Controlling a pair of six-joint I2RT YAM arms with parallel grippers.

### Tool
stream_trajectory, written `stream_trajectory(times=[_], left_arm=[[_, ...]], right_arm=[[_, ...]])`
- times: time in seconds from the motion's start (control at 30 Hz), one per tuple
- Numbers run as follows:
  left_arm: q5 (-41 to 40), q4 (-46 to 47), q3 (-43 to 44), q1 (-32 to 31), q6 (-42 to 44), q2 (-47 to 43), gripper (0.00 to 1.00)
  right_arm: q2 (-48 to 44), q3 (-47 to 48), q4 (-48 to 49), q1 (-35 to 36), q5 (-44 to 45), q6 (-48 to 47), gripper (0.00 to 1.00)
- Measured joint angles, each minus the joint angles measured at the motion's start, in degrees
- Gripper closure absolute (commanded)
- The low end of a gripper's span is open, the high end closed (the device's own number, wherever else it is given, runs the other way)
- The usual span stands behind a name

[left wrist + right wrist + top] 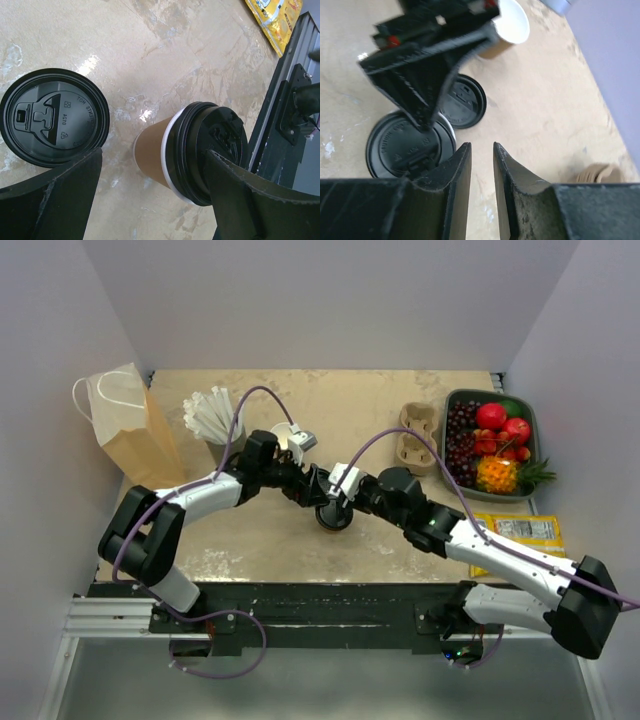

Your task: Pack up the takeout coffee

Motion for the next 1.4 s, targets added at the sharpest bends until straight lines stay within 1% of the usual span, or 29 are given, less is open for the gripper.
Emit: stream_trajectory(times=[0.1,0.2,0.37,0.5,0.73,0.87,1.4], left_arm=[[0.0,-0.2,0.2,0.1,0.0,0.0,0.13],[-0.2,-0.4,0.6,0.4,0.1,0.0,0.13],[-0.6,-0.6,0.8,1.2,0.8,0.0,0.13],[-0.7,-0.6,0.9,1.8,0.9,0.0,0.13],[-0.8,-0.6,1.2,2.1,0.9,0.0,0.13],[1.2,-0.2,1.2,2.1,0.3,0.0,0.13],[4.6,1.5,1.1,2.1,-1.1,0.0,0.11]], right_arm=[[0.0,1.0,-3.1,-2.6,0.7,3.1,0.68],[-0.3,1.2,-7.3,-4.5,0.2,4.4,0.67],[-2.1,1.2,-15.5,-5.1,-5.3,3.5,0.66],[-2.8,1.2,-18.6,-5.0,-9.3,2.3,0.65],[-1.6,1.2,-19.4,-5.0,-11.5,1.4,0.64],[-1.6,1.2,-19.6,-5.0,-12.6,1.1,0.65],[3.4,1.0,-18.6,-5.0,-12.4,-1.2,0.65]])
